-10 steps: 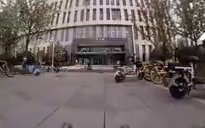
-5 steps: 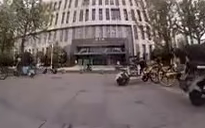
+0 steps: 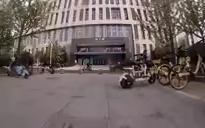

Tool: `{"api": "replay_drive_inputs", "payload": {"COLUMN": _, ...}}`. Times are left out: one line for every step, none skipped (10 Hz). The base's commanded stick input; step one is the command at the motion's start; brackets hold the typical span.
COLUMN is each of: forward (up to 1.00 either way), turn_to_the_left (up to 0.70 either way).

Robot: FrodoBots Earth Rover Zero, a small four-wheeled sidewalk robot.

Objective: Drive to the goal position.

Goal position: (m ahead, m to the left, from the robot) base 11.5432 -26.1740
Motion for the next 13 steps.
{"api": "replay_drive_inputs", "payload": {"forward": 1.0, "turn_to_the_left": 0.0}}
{"api": "replay_drive_inputs", "payload": {"forward": 1.0, "turn_to_the_left": 0.0}}
{"api": "replay_drive_inputs", "payload": {"forward": 1.0, "turn_to_the_left": 0.0}}
{"api": "replay_drive_inputs", "payload": {"forward": 1.0, "turn_to_the_left": 0.0}}
{"api": "replay_drive_inputs", "payload": {"forward": 1.0, "turn_to_the_left": 0.0}}
{"api": "replay_drive_inputs", "payload": {"forward": 1.0, "turn_to_the_left": 0.0}}
{"api": "replay_drive_inputs", "payload": {"forward": 1.0, "turn_to_the_left": 0.0}}
{"api": "replay_drive_inputs", "payload": {"forward": 1.0, "turn_to_the_left": 0.0}}
{"api": "replay_drive_inputs", "payload": {"forward": 1.0, "turn_to_the_left": 0.0}}
{"api": "replay_drive_inputs", "payload": {"forward": 1.0, "turn_to_the_left": 0.0}}
{"api": "replay_drive_inputs", "payload": {"forward": 1.0, "turn_to_the_left": 0.0}}
{"api": "replay_drive_inputs", "payload": {"forward": 1.0, "turn_to_the_left": 0.0}}
{"api": "replay_drive_inputs", "payload": {"forward": 1.0, "turn_to_the_left": 0.0}}
